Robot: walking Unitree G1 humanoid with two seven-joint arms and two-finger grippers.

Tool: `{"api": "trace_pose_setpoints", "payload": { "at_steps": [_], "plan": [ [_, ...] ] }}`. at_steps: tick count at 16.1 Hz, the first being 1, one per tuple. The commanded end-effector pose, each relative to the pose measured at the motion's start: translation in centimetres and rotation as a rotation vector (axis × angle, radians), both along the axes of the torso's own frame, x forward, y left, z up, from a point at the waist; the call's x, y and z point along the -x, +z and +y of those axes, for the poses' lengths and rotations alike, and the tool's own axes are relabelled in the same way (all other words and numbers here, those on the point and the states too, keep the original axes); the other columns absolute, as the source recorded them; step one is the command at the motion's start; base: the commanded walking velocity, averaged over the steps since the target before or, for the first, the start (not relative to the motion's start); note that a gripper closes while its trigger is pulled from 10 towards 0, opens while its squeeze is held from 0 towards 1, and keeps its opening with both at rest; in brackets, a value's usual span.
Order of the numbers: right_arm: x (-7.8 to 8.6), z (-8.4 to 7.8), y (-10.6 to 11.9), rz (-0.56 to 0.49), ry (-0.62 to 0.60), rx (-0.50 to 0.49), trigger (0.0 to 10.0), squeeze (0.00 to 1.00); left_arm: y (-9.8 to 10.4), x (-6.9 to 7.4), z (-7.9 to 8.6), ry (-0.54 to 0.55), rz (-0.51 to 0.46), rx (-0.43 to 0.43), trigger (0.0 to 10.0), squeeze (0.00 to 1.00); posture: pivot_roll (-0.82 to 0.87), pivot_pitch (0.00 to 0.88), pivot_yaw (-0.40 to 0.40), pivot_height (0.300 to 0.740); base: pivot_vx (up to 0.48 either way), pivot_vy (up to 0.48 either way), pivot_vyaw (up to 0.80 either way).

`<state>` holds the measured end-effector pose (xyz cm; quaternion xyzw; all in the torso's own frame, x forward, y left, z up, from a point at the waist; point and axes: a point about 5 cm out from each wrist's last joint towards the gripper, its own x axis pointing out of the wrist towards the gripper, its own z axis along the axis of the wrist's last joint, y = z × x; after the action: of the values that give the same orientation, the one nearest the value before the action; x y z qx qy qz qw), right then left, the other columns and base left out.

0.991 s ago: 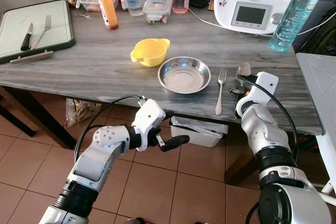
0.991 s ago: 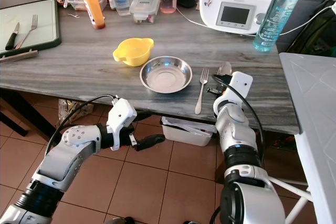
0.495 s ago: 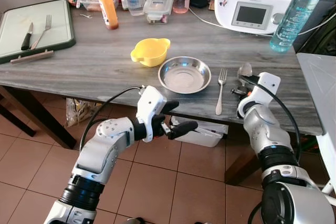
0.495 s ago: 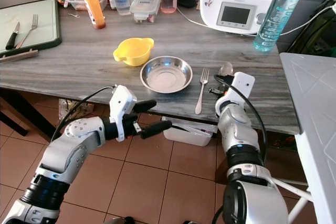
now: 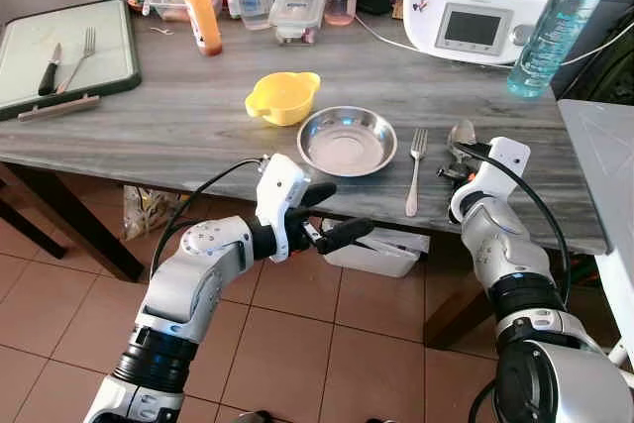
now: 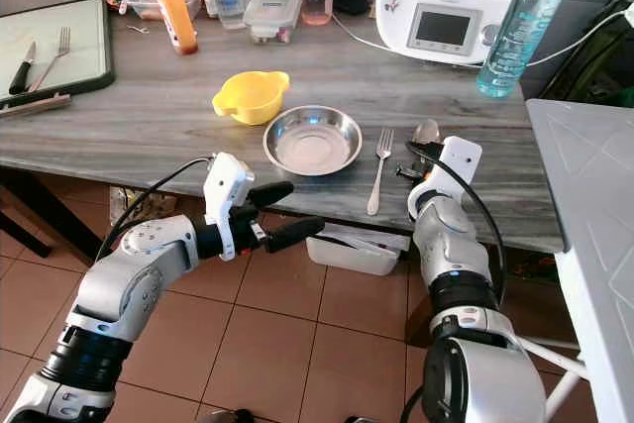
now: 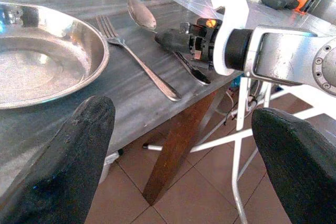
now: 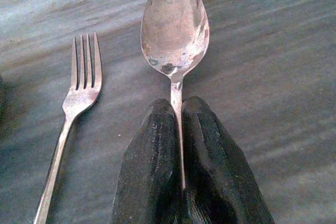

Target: Setting the table

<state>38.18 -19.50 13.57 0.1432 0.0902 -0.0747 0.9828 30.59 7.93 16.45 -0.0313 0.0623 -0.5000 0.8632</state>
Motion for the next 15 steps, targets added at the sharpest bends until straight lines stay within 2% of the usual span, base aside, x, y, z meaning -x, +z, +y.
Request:
{"api": "trace_pose_setpoints", "payload": {
  "at_steps": [1,14,15],
  "plan": [
    [0.4,0.3,-1.5,0.068,0.006,-0.016,10.0,0.00,0.5,0.2,0.0,-0.006,-0.018,0.003,10.0,0.00,0.16,0.151,0.016,0.740,0.000,0.000,0.00],
    [0.9,1.3,-3.1,0.119,0.043,-0.022,10.0,0.00,0.7,0.0,0.0,0.001,-0.028,-0.002,10.0,0.00,0.17,0.147,0.016,0.740,0.000,0.000,0.00],
    [0.9,1.3,-3.2,0.120,0.045,-0.026,10.0,0.18,0.6,0.0,0.1,0.000,-0.028,-0.004,10.0,0.00,0.17,0.148,0.018,0.740,0.000,0.000,0.00]
  ]
}}
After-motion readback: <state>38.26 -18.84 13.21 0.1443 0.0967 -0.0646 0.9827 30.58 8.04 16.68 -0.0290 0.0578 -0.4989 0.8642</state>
